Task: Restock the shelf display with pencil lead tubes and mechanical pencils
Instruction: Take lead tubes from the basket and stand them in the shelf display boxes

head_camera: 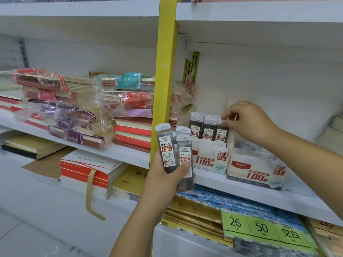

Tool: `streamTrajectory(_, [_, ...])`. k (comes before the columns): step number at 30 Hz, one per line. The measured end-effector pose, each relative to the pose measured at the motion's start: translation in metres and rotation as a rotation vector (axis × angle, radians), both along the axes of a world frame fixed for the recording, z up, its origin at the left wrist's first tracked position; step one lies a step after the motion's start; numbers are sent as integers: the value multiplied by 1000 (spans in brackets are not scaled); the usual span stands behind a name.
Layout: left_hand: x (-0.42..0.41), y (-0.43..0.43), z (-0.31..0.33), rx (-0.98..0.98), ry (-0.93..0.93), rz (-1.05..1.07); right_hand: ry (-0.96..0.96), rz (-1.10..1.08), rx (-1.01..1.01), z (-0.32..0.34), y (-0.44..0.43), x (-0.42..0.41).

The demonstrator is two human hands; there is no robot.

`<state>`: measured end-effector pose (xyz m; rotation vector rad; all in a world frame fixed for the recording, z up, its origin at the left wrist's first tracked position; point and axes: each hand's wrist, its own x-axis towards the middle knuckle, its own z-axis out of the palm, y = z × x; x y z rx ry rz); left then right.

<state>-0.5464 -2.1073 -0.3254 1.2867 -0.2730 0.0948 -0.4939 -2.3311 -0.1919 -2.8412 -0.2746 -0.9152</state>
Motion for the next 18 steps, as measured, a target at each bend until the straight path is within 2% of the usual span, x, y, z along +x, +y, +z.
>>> streamTrajectory(2, [-2, 0, 2, 16, -2, -5, -87, -19, -45, 0, 5, -9])
streamTrajectory(4, [-5, -1, 3, 34, -8, -22, -156, 51, 7, 0, 18, -28])
streamTrajectory(5, [-6, -1, 4, 38, -12, -35, -93, 128, 97, -1, 28, -40])
streamTrajectory(7, [-8, -3, 6, 37, -17, -63, 179, 276, 323, -8, 48, -59])
streamTrajectory(9, [-11, -4, 8, 35, -30, -87, 388, 328, 497, -21, 60, -68])
streamTrajectory(11, [-14, -6, 9, 36, -37, -96, 424, 338, 606, -29, 62, -70])
streamTrajectory(13, [-16, -6, 8, 12, -26, -104, 360, 343, 688, -25, 55, -71])
streamTrajectory(16, [-16, -3, 7, -12, -11, -96, 110, 337, 730, -4, 35, -70])
streamTrajectory(18, [-15, 0, 6, -9, -3, -66, -70, 325, 641, 12, 20, -66])
